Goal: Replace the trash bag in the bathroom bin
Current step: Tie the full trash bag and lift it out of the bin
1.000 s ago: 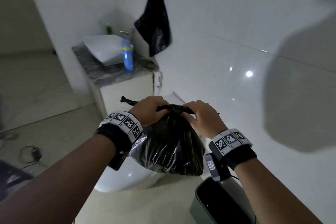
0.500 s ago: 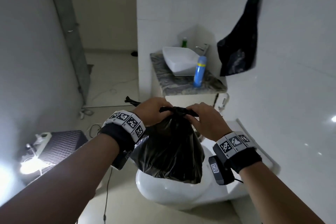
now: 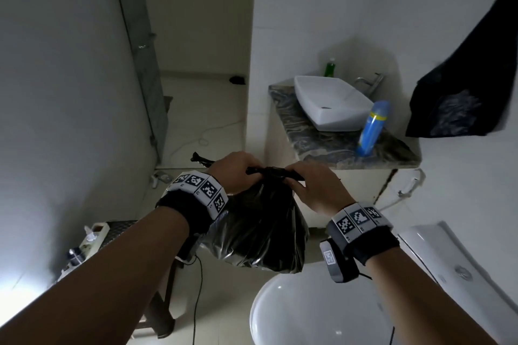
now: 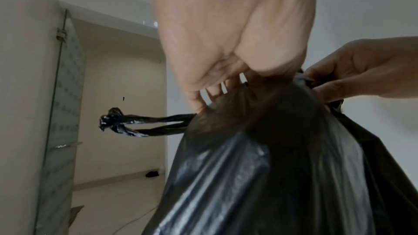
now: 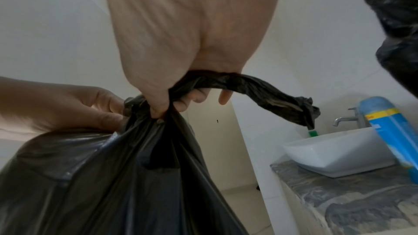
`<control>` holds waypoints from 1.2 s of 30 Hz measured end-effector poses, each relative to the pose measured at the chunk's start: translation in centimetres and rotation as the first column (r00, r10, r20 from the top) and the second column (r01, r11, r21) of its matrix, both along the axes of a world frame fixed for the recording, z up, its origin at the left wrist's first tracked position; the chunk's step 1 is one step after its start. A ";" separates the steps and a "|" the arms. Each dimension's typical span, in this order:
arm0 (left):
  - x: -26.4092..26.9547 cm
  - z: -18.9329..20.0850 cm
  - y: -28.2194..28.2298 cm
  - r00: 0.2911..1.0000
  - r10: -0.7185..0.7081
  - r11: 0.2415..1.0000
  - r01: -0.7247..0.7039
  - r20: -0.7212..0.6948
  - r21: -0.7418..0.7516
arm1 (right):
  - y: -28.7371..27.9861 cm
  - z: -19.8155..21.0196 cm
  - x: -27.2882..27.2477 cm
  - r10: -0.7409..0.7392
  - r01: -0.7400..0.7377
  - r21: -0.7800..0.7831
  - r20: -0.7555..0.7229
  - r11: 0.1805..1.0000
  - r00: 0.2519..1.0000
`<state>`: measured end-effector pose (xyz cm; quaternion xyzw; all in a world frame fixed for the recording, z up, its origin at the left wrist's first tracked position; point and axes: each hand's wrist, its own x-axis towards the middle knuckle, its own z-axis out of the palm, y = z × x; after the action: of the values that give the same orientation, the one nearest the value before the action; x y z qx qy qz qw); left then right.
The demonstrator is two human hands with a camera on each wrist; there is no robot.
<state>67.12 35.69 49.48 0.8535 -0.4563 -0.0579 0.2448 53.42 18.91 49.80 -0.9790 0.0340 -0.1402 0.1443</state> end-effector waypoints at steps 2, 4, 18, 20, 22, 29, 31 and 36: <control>2.8 -0.8 -0.3 0.999 0.032 0.999 -0.032 0.007 -0.010 | -0.5 -0.5 3.2 0.015 -0.015 0.001 -0.003 1.000 1.000; 5.8 -1.7 -0.8 0.999 0.049 0.999 -0.049 0.004 -0.019 | -1.2 -1.1 6.5 0.041 -0.041 -0.014 -0.008 0.999 0.999; 31.9 -7.3 -11.1 0.992 0.109 0.992 -0.105 -0.061 0.075 | -11.9 -7.0 34.1 0.043 -0.030 0.136 -0.092 0.990 0.995; 34.8 -7.7 -12.4 0.991 0.133 0.988 -0.132 -0.016 0.080 | -13.3 -8.0 37.7 0.026 -0.011 0.115 -0.130 0.993 0.991; 37.7 -8.0 -13.7 0.988 0.154 0.983 -0.154 0.012 0.098 | -14.6 -8.8 41.2 0.017 0.000 0.107 -0.154 0.994 0.988; 49.6 -10.0 -18.6 0.981 0.195 0.976 -0.193 -0.008 0.101 | -19.5 -10.9 53.5 -0.013 0.030 0.099 -0.169 0.995 0.986; 53.7 -11.3 -20.3 0.978 0.206 0.975 -0.201 -0.036 0.097 | -21.0 -11.7 57.5 -0.024 0.045 0.109 -0.189 0.993 0.982; 64.6 -15.7 -24.6 0.981 0.181 0.978 -0.172 -0.073 0.121 | -24.8 -14.9 68.1 -0.017 0.083 0.219 -0.284 0.972 0.959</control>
<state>131.68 11.07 33.81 0.9001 -0.3640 -0.0974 0.2187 121.56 -5.93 34.93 -0.9645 0.0949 0.0007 0.2463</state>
